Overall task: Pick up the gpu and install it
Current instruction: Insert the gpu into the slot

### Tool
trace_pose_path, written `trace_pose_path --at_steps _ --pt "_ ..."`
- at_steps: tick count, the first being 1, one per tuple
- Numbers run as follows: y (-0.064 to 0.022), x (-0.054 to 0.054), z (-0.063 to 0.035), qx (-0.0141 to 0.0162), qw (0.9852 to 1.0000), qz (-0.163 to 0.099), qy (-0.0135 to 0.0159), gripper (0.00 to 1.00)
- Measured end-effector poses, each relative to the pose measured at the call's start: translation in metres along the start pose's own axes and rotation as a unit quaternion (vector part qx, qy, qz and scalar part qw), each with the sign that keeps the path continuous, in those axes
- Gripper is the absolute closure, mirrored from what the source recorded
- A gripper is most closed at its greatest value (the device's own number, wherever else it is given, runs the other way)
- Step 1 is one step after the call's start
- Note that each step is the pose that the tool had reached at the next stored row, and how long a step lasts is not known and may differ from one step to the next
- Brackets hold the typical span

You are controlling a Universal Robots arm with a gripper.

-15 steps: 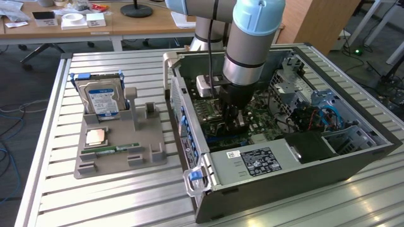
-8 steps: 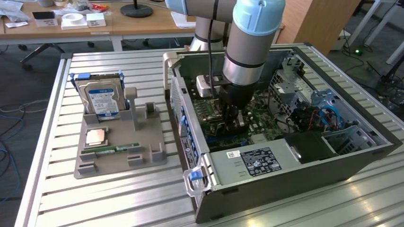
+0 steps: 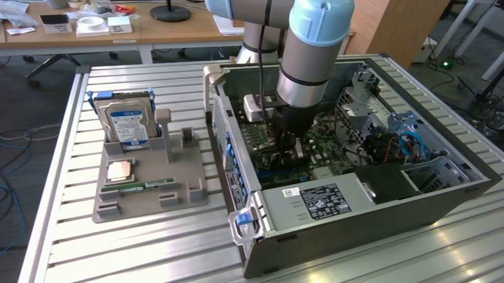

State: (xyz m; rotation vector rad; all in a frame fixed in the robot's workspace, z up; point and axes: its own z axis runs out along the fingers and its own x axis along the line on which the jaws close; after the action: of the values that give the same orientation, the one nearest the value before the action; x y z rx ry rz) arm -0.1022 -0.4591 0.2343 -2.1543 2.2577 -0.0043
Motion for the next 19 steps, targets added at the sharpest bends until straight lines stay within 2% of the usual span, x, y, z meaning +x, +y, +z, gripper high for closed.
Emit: trace_pose_path --at_steps 2,3,5,6,7,12,19 --pt "-0.0001 0.0 -0.0002 -0.0001 1.0 0.0 0.0002 0.55" --pt "-0.0001 0.0 -0.0002 -0.0001 1.0 0.0 0.0002 0.55" --pt "-0.0001 0.0 -0.0002 -0.0001 1.0 0.0 0.0002 0.44" --pt "-0.0001 0.0 -0.0002 -0.0001 1.0 0.0 0.0002 0.44" --pt "-0.0001 0.0 -0.0002 -0.0001 1.0 0.0 0.0002 0.37" --pt "-0.0001 0.0 -0.0025 -0.0001 1.0 0.0 0.0002 0.37" --pt "-0.0005 0.0 -0.0203 -0.0001 1.0 0.0 0.0002 0.37"
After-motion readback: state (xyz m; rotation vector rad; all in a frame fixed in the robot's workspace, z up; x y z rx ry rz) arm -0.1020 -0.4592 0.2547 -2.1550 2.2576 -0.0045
